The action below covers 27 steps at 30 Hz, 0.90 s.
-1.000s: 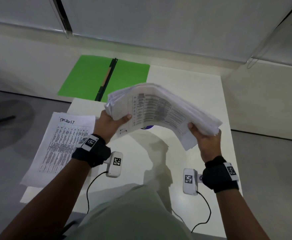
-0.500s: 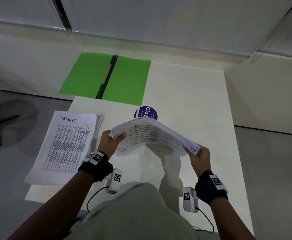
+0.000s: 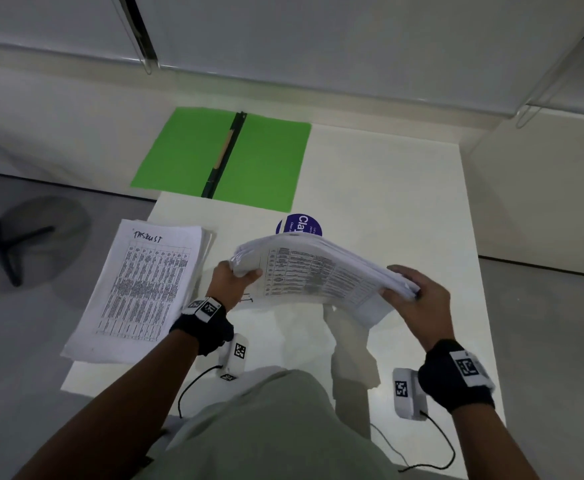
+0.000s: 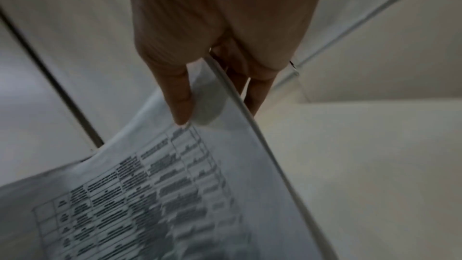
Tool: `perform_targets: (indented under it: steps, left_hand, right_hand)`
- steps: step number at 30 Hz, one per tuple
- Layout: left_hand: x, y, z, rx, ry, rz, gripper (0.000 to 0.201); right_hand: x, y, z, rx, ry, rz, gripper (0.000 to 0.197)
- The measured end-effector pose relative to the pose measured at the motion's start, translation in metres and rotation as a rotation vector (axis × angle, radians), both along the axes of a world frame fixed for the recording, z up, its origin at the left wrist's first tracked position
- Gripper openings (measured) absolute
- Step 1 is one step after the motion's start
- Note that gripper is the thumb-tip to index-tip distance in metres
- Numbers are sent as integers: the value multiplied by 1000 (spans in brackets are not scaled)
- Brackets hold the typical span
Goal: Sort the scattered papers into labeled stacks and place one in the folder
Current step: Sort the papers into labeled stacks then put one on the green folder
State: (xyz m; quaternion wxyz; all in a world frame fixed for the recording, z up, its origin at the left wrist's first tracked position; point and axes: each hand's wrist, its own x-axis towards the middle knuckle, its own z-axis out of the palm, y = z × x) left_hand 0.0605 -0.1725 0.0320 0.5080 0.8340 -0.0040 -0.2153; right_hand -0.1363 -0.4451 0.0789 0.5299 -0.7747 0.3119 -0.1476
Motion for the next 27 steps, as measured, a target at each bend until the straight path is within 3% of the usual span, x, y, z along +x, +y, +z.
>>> perform_targets:
  steps: [3,6,9,11,13,14,17,20,22,23,25,27]
  left_hand:
    - [8,0,20,84,-114,-79,27]
    - [11,0,55,101,-286,-248,27]
    - [15,0,93,201,-464,-435,27]
    - [16,5,115,293,-590,-499,24]
    - [18,17,130,350,-655,-422,12]
    - [20,26,132,341,-658,-301,22]
    - [27,70,111,181,-564,122,76]
    - [23,111,68,-3,-137,263,96]
    - [13,128,51,-118,159,130,90]
    - [11,137,42,-162,200,71,82]
    - [17,158,27,-156,136,124,62]
    - [36,185,13,-11,21,202,46]
  right_hand:
    - [13,-18,20,-310,303,249,48]
    - [33,-13,28,-443,492,479,46]
    - [56,5,27,-474,465,572,31]
    - [68,17,25,-448,425,607,40]
    - [78,31,22,-369,340,612,51]
    - [81,38,21,-294,293,597,50]
    - [89,60,14,-74,198,540,38]
    - [98,96,9,153,119,461,15]
    - [109,134,3,245,98,436,5]
    - [116,153,-5,275,101,427,7]
    - [132,195,-23,300,130,412,31]
    - [147,237,-48,308,202,393,63]
